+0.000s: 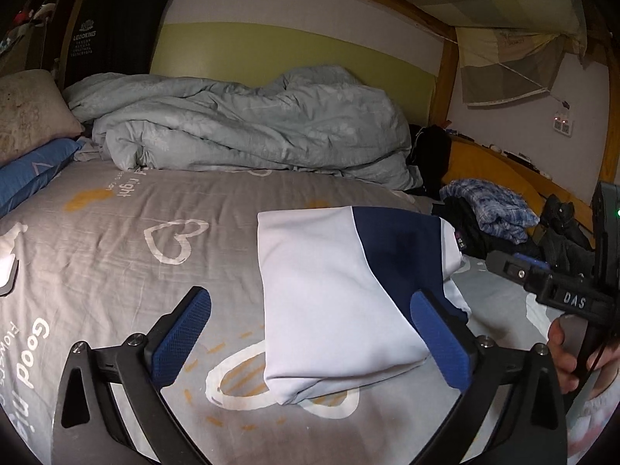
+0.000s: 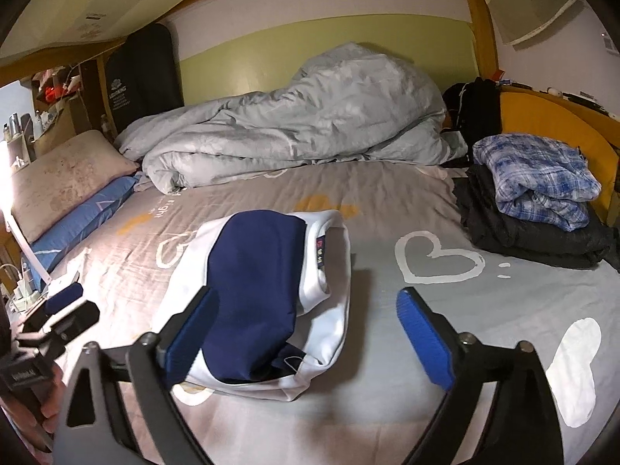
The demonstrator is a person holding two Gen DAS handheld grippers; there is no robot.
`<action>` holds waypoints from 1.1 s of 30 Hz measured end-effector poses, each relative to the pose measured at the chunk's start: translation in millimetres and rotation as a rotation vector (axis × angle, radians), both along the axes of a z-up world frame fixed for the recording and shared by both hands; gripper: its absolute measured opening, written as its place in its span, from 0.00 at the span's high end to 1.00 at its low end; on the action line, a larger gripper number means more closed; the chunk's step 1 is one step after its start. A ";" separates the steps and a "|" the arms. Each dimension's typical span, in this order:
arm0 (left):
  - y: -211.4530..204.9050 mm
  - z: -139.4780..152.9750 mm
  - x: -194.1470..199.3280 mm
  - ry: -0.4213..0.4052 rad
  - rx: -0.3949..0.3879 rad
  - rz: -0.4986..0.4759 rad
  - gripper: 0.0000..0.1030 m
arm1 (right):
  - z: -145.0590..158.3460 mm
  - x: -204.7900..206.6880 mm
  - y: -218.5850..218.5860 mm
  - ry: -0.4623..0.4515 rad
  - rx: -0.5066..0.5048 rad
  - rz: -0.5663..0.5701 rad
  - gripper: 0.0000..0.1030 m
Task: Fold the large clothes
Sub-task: 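Grasp the folded jacket with both grippers and carry it onto the clothes stack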
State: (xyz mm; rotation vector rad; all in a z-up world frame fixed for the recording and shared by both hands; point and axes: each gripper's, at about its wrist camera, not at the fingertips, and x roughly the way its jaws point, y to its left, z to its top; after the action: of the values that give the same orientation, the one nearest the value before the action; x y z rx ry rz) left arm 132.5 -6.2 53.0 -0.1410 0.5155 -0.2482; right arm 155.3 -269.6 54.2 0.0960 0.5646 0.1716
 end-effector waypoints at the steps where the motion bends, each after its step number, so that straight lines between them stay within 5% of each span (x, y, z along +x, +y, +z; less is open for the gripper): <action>1: -1.0 0.7 2.1 0.004 0.002 0.002 0.01 | -0.3 -0.9 0.4 0.001 0.001 -0.001 0.09; 8: 2.4 -9.7 29.0 0.112 -0.048 0.003 0.01 | -7.9 3.8 -6.8 0.033 0.056 0.003 0.08; 14: 19.9 -46.6 74.9 0.306 -0.271 -0.014 0.01 | -51.3 37.2 -31.9 0.211 0.265 -0.031 0.08; 18: 20.1 -83.9 108.4 0.453 -0.417 -0.077 0.09 | -82.5 64.9 -23.9 0.290 0.382 0.136 0.08; 26: 27.6 -131.1 141.3 0.555 -0.657 -0.165 0.00 | -124.5 100.6 -18.0 0.384 0.624 0.240 0.09; 28: 22.4 -125.1 142.9 0.547 -0.629 -0.175 0.12 | -123.8 105.1 -12.4 0.398 0.631 0.263 0.19; 30: 20.2 -113.8 138.1 0.509 -0.603 -0.170 0.36 | -121.2 103.7 -12.8 0.392 0.629 0.250 0.32; 33: 13.3 -83.9 127.2 0.424 -0.527 -0.212 0.49 | -107.6 96.8 -17.0 0.359 0.609 0.248 0.45</action>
State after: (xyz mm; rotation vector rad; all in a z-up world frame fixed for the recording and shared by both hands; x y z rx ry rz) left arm 259.7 7.1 -30.8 -0.6641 0.8801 -0.5662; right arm 252.1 -286.6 -53.4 0.6597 0.8682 0.5736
